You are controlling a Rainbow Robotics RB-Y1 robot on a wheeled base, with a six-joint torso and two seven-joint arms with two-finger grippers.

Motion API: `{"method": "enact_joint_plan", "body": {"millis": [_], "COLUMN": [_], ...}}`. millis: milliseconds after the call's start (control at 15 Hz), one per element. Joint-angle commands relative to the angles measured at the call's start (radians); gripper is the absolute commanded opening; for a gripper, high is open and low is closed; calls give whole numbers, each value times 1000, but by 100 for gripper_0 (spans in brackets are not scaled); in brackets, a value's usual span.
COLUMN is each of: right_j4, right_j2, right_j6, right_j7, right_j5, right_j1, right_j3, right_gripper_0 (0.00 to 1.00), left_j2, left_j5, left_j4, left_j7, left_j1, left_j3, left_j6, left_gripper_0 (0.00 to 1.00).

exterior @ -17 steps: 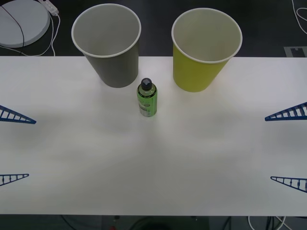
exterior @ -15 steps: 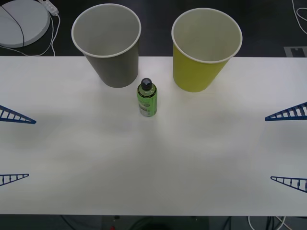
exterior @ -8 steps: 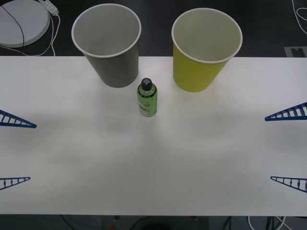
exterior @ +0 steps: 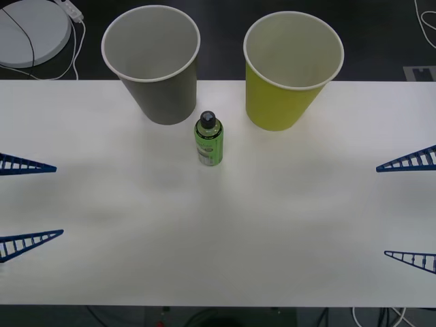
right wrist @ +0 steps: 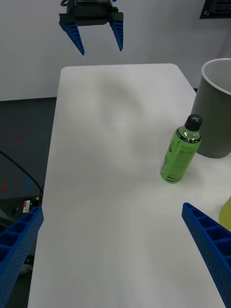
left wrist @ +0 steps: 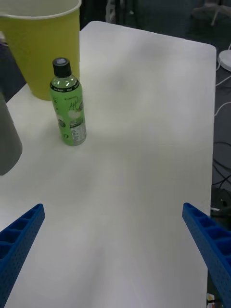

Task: Put the can into the green bin and the plastic bottle into the gray bin

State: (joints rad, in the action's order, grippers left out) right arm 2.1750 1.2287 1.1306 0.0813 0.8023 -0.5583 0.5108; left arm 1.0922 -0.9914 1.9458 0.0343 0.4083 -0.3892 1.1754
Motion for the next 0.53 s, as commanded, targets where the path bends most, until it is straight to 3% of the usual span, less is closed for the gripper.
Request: {"method": "enact_joint_plan", "body": {"millis": [67, 533], "right_j4": [0, 0], "right_j2": [0, 0], "right_j6": [0, 0], "right_j7": [0, 0], "right_j5": [0, 0], "right_j1": [0, 0], "right_j3": [0, 0], "right_gripper_0": [100, 100], "left_j2": [0, -20], "left_j5": [25, 45], "left_j4": [1, 44], "left_j7": [-14, -37], "left_j1": [23, 26], "left_j3": [50, 182], "left_j6": [-105, -341], "left_gripper_0": [100, 100]}}
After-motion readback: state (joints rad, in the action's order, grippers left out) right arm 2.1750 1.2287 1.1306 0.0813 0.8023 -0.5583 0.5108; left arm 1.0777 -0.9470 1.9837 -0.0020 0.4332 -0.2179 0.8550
